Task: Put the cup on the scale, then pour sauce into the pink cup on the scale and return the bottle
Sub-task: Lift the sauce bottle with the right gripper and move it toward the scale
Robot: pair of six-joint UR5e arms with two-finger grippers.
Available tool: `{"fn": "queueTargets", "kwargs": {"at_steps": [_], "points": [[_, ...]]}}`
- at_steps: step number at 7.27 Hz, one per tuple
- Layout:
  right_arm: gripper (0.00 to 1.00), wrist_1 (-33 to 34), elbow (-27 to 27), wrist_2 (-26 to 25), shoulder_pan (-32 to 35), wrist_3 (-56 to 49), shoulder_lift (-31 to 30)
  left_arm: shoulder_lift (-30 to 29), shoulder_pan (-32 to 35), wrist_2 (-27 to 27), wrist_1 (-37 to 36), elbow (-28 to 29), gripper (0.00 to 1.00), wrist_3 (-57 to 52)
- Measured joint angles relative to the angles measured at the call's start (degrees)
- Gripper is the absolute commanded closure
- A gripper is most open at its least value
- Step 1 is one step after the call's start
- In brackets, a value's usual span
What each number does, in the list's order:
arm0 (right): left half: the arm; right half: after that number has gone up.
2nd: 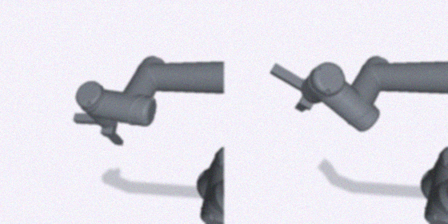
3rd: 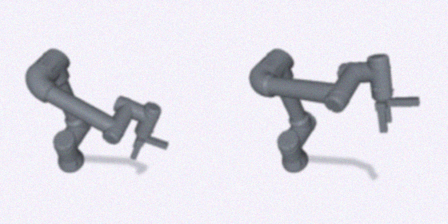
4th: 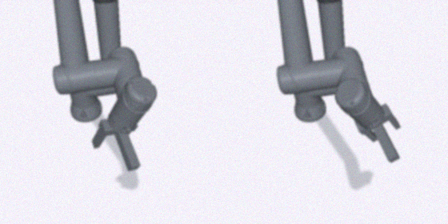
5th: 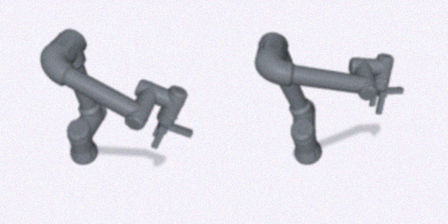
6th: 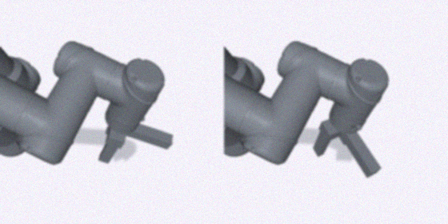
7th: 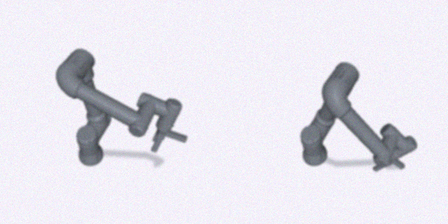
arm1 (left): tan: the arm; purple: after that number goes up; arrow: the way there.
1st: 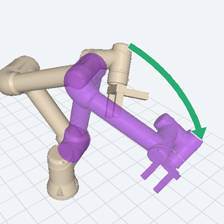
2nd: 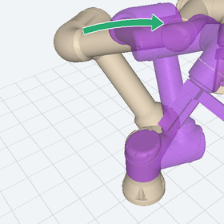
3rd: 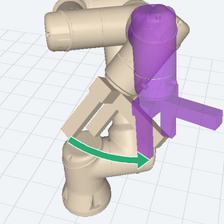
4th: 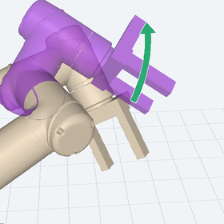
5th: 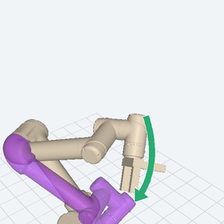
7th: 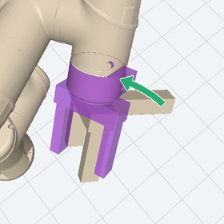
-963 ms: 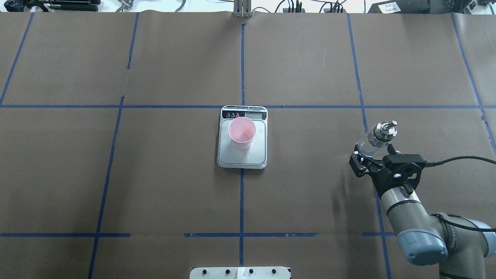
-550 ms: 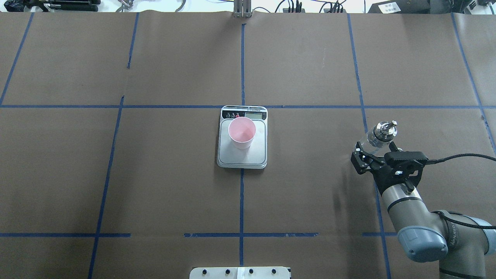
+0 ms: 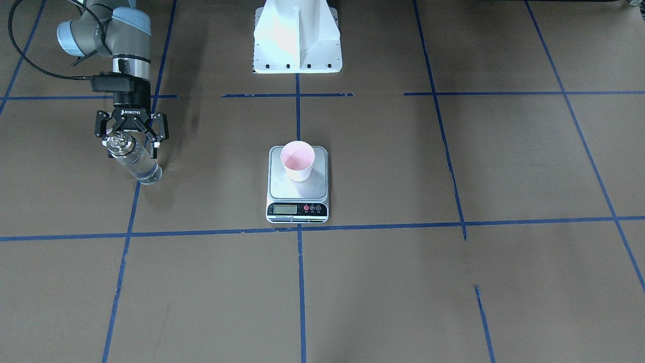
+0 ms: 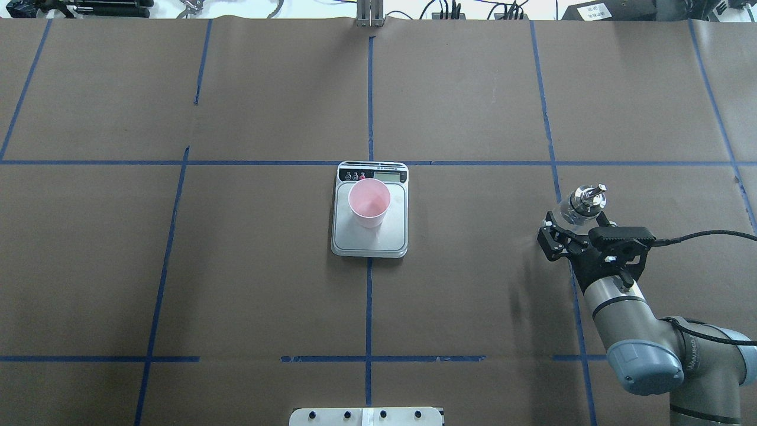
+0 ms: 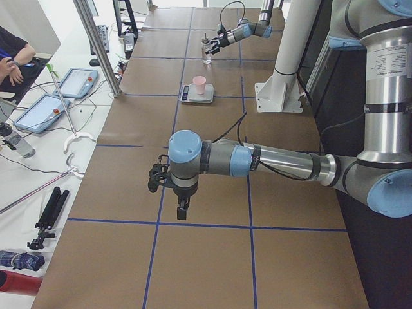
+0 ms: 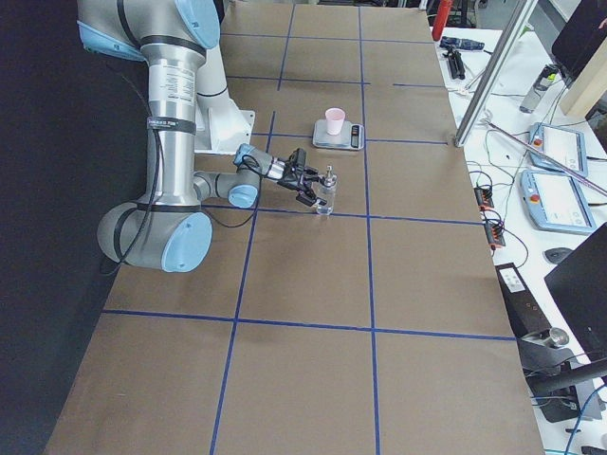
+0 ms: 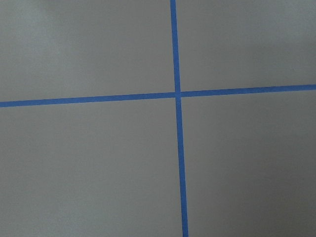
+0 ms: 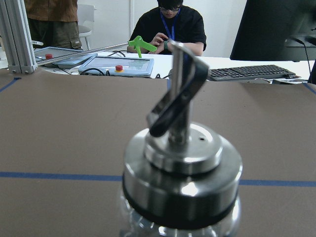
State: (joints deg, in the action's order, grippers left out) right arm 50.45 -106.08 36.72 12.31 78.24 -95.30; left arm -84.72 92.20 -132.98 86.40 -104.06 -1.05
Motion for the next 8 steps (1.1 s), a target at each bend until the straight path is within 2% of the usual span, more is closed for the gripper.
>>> {"fn": "queueTargets", "kwargs": {"at_steps": [1, 2, 5, 8], "points": [[0.40, 0.0, 0.0, 0.0, 0.2, 0.0, 0.0, 0.0, 0.0, 0.0, 0.0, 0.0, 0.00, 0.0], [0.99, 0.0, 0.1, -0.1, 0.3, 0.1, 0.0, 0.0, 0.0, 0.0, 0.0, 0.0, 0.00, 0.0], [1.00, -0.1, -0.2, -1.0, 0.8, -0.6, 0.8, 0.0, 0.0, 0.0, 0.0, 0.0, 0.00, 0.0], [1.00, 0.0, -3.9, -3.5, 2.1, -6.6, 2.9, 0.0, 0.0, -0.1, 0.0, 0.0, 0.00, 0.0]]}}
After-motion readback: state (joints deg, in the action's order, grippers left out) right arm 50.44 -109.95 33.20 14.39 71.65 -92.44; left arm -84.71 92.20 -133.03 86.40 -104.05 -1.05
